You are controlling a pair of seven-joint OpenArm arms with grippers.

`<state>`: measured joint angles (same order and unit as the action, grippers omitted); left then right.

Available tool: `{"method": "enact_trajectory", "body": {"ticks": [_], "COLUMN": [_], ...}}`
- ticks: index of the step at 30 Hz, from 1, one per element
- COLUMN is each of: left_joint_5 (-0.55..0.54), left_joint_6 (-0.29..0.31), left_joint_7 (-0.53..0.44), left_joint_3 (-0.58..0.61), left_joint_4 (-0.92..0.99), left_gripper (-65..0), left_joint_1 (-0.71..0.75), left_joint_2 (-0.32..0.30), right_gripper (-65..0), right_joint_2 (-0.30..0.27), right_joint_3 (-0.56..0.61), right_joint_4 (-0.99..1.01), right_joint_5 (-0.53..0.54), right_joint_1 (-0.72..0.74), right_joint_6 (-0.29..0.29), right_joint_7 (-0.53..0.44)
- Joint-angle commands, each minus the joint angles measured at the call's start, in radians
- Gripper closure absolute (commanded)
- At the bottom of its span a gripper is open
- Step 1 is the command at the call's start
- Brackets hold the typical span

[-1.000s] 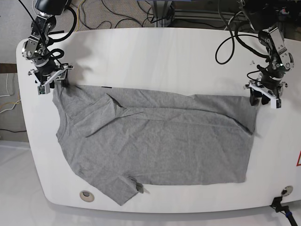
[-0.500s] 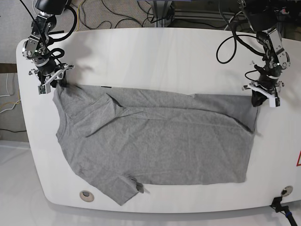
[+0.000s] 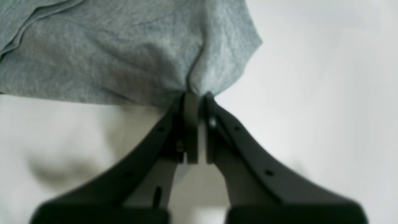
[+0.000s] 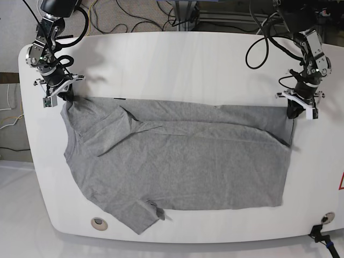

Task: Fold the T-shirt properly
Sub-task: 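Lower both grippers and grasp the folded edge of the shirt, then drag the folded shirt with both grippers back toward the arms' base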

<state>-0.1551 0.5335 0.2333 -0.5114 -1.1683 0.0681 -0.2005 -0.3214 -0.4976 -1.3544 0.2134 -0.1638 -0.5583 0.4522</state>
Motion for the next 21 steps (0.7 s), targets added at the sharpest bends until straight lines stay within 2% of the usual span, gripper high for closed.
{"method": "enact_trajectory", "body": {"ticks": [1,10,17,21], "left_joint_5": [0.041,0.038,0.038,0.036], "left_joint_6": [-0.006,-0.005,-0.005,-0.005], "left_joint_7": [0.064,0.067,0.067,0.068], "left_joint_3": [-0.002,-0.005,-0.006,-0.006], "left_joint_4": [-0.034,-0.186,-0.206,-0.249], "left_gripper": [0.0,0.0,0.0,0.0], "left_joint_1": [0.026,0.167,0.230,0.299], "left_joint_2": [-0.009,-0.012,-0.012,-0.011], "right_gripper": [0.0,0.0,0.0,0.0], "right_joint_2": [-0.022,-0.018,0.011,0.051], "right_joint_3": [-0.008,-0.008,-0.009,-0.089], "right_joint_4": [-0.012,-0.099,-0.156,-0.158], "right_joint_5": [-0.009,-0.007,-0.007,-0.007], "right_joint_1": [-0.013,-0.128,-0.221,-0.257], "right_joint_6": [0.001,0.001,0.001,-0.001], "right_joint_7": [0.012,0.012,0.012,0.012]}}
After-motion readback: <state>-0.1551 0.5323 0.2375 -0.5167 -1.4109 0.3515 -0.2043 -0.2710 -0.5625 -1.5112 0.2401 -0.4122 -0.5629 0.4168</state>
